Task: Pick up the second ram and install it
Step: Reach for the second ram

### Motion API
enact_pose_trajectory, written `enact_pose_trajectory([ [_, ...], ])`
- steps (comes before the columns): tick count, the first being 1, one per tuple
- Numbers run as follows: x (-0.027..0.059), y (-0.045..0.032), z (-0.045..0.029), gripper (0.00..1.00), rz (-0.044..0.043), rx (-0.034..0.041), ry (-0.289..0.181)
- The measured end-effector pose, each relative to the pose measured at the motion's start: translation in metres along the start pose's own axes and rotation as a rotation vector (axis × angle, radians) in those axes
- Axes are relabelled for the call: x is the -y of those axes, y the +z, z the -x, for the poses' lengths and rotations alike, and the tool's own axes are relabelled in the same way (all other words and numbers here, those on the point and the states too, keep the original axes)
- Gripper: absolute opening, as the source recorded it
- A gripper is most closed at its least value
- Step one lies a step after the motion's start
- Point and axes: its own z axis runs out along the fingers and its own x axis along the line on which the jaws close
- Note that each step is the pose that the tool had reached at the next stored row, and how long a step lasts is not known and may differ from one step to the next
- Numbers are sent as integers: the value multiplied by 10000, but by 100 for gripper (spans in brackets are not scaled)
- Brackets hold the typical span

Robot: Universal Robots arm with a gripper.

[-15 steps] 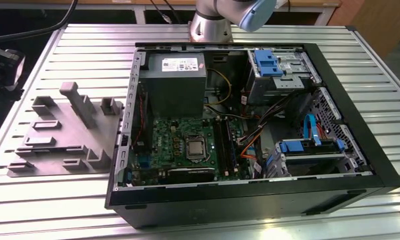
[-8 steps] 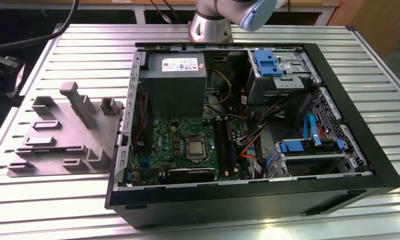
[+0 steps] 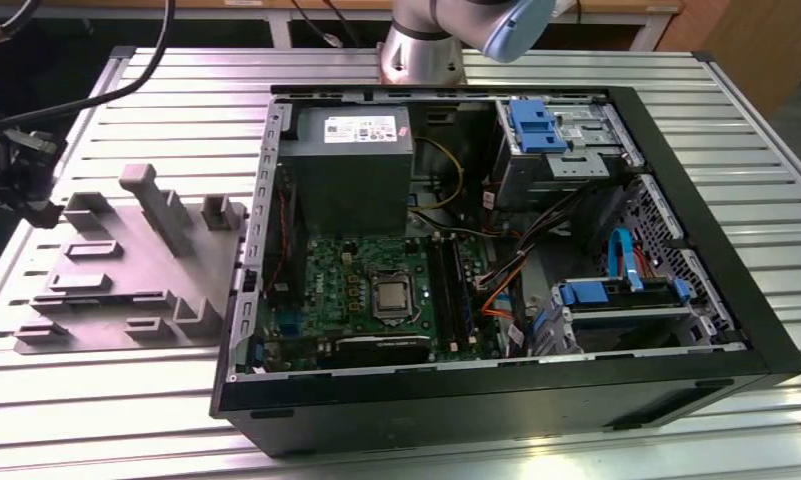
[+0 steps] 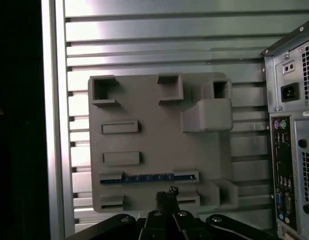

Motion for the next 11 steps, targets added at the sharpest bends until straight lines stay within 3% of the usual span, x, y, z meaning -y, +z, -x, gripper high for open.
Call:
enact_pose_trajectory([
  [11,9,187,2,10,-1,-1,1],
])
